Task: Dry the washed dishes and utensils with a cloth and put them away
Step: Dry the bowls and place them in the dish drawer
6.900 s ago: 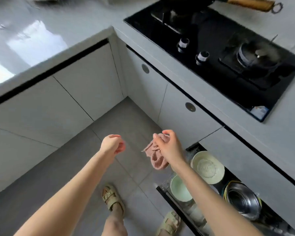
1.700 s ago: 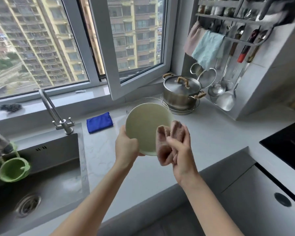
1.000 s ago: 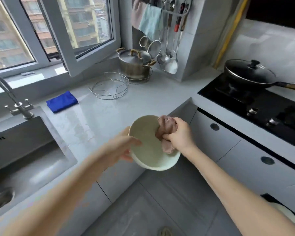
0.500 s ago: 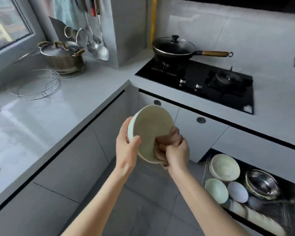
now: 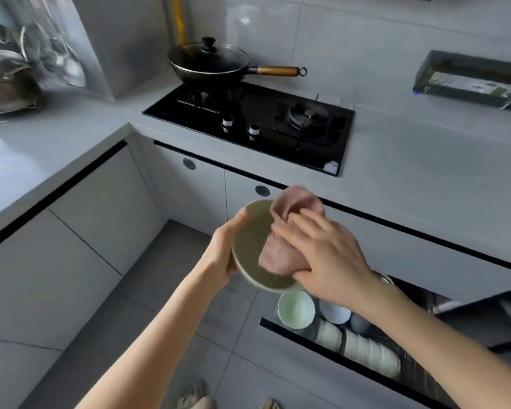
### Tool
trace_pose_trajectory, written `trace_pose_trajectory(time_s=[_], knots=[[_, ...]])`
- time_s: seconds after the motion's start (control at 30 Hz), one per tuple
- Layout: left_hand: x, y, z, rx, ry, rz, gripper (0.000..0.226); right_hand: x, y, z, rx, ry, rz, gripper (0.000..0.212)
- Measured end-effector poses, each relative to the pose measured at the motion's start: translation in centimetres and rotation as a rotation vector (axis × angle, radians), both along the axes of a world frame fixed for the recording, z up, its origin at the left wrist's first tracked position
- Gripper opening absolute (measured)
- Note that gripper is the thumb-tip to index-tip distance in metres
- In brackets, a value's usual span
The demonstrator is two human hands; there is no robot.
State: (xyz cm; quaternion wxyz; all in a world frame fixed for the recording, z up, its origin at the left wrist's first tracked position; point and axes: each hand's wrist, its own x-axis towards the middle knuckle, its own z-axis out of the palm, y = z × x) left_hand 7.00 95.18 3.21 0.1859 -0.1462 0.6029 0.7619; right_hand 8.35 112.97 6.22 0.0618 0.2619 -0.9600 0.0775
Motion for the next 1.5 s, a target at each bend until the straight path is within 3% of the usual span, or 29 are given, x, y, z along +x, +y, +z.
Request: trace_pose_trajectory(time_s=[0.07,0.17,0.23,0.27,0.3,0.33,0.4,0.43,0.5,0.57,0.6,0.63,0.7,0.77,0.93,1.03,1.13,1.3,1.4,1.5], knots=[[-0.7,2.4,-0.4,0.028,-0.008,-0.072,0.037,0.2,0.1,-3.0,-0.004,-0.346,0.057,0.074],[-1.9,4.6,-0.7,-0.007,-0.096,-0.162,0.060,0.1,-0.7,-5.4,-0.503,-0.834,-0.011,0.074],[-3.2,5.1,-1.4,-0.020,-0.176,-0.199,0.059,-0.1,0.5,-4.5,-0.692,-1.128,-0.042,0.053],[-3.9,5.1,-1.9,0.006,-0.237,-0.222,0.056,-0.2,1.4,-3.9,-0.638,-1.195,-0.031,0.043],[-4.6,5.0,-2.4,0.027,-0.286,-0.251,0.054,-0.4,2.5,-3.5,-0.488,-1.186,0.020,0.042],[-5.3,5.0,-2.7,0.034,-0.320,-0.285,0.055,-0.5,3.6,-3.2,-0.232,-1.055,0.090,0.045],[-6.7,5.2,-3.8,0.004,-0.344,-0.346,0.070,-1.5,5.2,-3.5,0.288,-0.603,0.238,0.045],[-7.4,5.3,-4.3,-0.005,-0.348,-0.374,0.072,-2.1,6.0,-4.1,0.387,-0.399,0.282,0.041],[-8.8,5.4,-5.1,0.001,-0.361,-0.370,0.055,-3.6,7.6,-4.8,0.358,-0.098,0.253,0.027],[-10.0,5.4,-6.0,0.068,-0.375,-0.306,0.037,-4.2,9.5,-4.7,-0.029,0.035,0.020,0.029],[-10.4,5.5,-6.3,0.128,-0.387,-0.272,0.034,-4.3,10.2,-4.7,-0.305,0.026,-0.152,0.035],[-10.7,5.7,-6.6,0.186,-0.403,-0.240,0.031,-4.2,10.5,-4.8,-0.629,-0.102,-0.345,0.040],[-11.0,6.6,-7.0,0.264,-0.450,-0.178,0.025,-4.0,10.3,-5.6,-1.223,-0.486,-0.532,0.052],[-11.1,7.6,-7.3,0.287,-0.500,-0.187,0.022,-4.2,9.3,-6.6,-1.476,-0.590,-0.514,0.055],[-13.1,9.0,-8.6,0.022,-0.364,-0.442,0.040,-9.2,9.7,-6.0,-1.591,-0.565,-0.584,0.024],[-14.5,10.4,-8.1,-0.076,-0.265,-0.527,0.033,-12.5,11.6,-6.7,-1.681,-0.805,-0.607,0.038],[-15.2,12.5,-8.7,-0.181,-0.214,-0.437,0.023,-13.6,13.0,-8.9,-1.829,-0.905,-0.765,0.043],[-14.9,15.3,-12.7,-0.297,-0.232,-0.213,0.026,-13.0,14.8,-14.6,-1.944,-1.093,-1.149,0.042],[-14.3,17.1,-15.8,-0.355,-0.252,-0.089,0.031,-12.0,16.0,-17.9,-1.828,-1.003,-1.261,0.046],[-14.2,18.7,-19.0,-0.444,-0.275,-0.010,0.029,-11.0,17.6,-19.9,-1.630,-1.133,-1.260,0.055]])
